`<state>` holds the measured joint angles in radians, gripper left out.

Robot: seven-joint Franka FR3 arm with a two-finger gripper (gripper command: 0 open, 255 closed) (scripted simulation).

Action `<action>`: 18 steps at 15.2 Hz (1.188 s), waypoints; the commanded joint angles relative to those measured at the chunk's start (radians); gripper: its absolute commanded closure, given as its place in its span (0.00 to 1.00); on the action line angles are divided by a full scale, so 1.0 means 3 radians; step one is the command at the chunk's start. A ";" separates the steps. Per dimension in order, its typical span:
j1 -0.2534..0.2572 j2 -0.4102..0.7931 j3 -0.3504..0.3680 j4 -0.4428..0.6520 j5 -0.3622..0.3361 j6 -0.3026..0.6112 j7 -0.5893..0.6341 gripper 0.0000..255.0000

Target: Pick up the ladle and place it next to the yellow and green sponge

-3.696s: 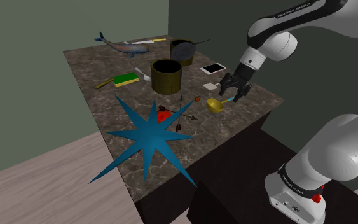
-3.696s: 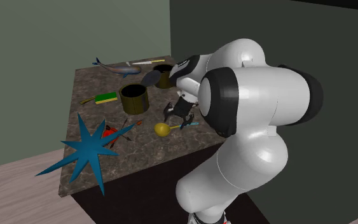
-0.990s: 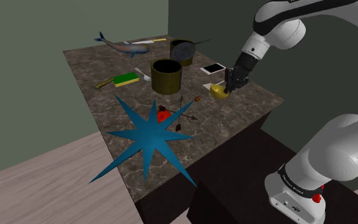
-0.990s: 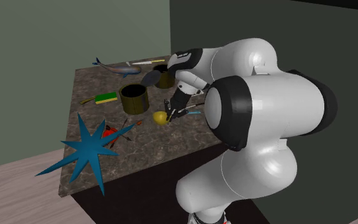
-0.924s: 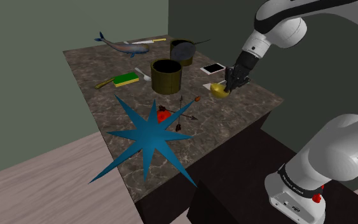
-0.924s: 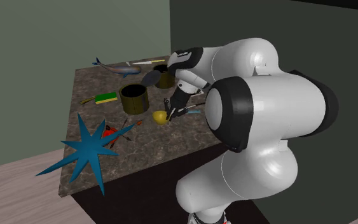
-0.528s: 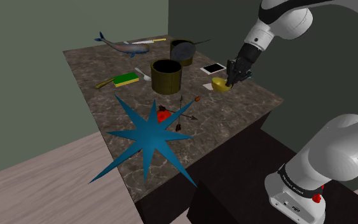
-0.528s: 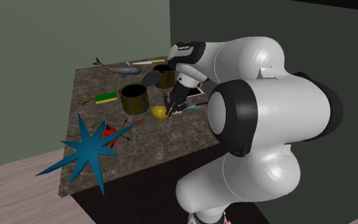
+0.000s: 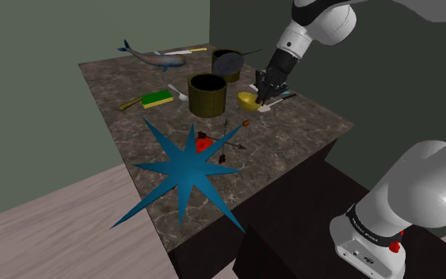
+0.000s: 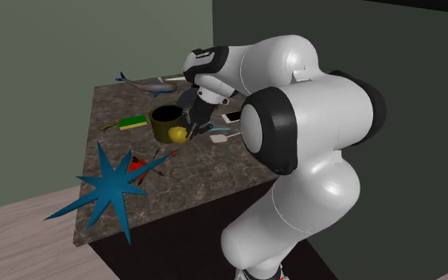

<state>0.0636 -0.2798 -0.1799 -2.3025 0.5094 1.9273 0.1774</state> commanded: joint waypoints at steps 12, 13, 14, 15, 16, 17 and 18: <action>0.0396 0.1169 0.0402 0.1229 0.0262 0.0278 0.0610 1.00; 0.0420 0.1269 0.0425 0.1352 0.0263 0.0282 0.0663 1.00; 0.0445 0.1371 0.0446 0.1479 0.0261 0.0284 0.0717 1.00; 0.0469 0.1475 0.0467 0.1612 0.0257 0.0282 0.0772 1.00; 0.0493 0.1580 0.0486 0.1749 0.0251 0.0277 0.0828 1.00; 0.0516 0.1689 0.0504 0.1893 0.0242 0.0269 0.0885 1.00; 0.0540 0.1800 0.0520 0.2043 0.0232 0.0257 0.0944 1.00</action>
<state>0.2168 0.2230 -0.0304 -1.7375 0.5812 2.0048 0.4402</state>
